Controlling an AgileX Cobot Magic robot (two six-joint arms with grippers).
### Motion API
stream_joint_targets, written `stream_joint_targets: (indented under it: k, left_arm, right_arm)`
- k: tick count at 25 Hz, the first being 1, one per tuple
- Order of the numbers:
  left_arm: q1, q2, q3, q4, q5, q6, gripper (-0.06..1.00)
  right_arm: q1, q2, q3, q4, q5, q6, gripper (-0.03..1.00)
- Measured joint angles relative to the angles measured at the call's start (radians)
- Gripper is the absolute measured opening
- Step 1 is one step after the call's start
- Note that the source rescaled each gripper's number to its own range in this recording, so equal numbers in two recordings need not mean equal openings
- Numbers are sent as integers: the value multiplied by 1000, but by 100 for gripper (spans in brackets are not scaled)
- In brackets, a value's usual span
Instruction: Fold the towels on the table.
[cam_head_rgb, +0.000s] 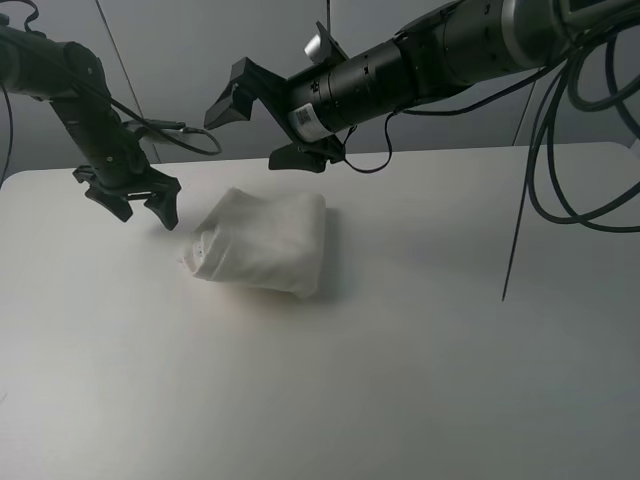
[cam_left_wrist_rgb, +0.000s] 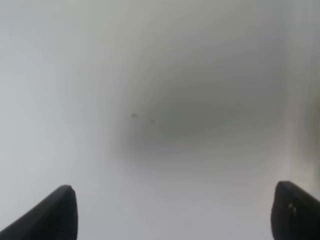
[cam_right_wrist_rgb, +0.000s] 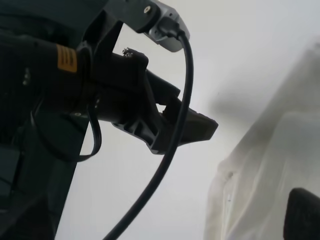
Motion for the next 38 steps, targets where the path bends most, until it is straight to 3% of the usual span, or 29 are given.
stream_joint_targets:
  k: [4,11,16,20,23,26,34,38]
  left_arm:
    - [0,-20,0,12,23,12,99]
    - [1,-188,0,47,43,23,99]
    - [13,-308,11,54,65,9,99]
    - [31,-404,72,63,65,-17,99]
    - [39,-488,143,69,57,-37,99]
    - [41,-595,236,78,27,-65,99]
    - [41,-962,566,69,-28,-125,99]
    - [41,-1155,726,47,-30,-137,99]
  right_arm:
    - [0,-5,0,-62,15,-63,100]
    - [-36,-105,-7,-394,13,-33,100]
    - [-81,-223,-7,-740,17,137,100]
    - [-93,-330,-7,-1091,67,356,100]
    - [-94,-420,20,-1239,98,454,100]
    - [-94,-530,107,-1310,100,512,100]
    - [-94,-924,435,-1334,84,575,100]
    - [-94,-1136,566,-1336,126,577,100]
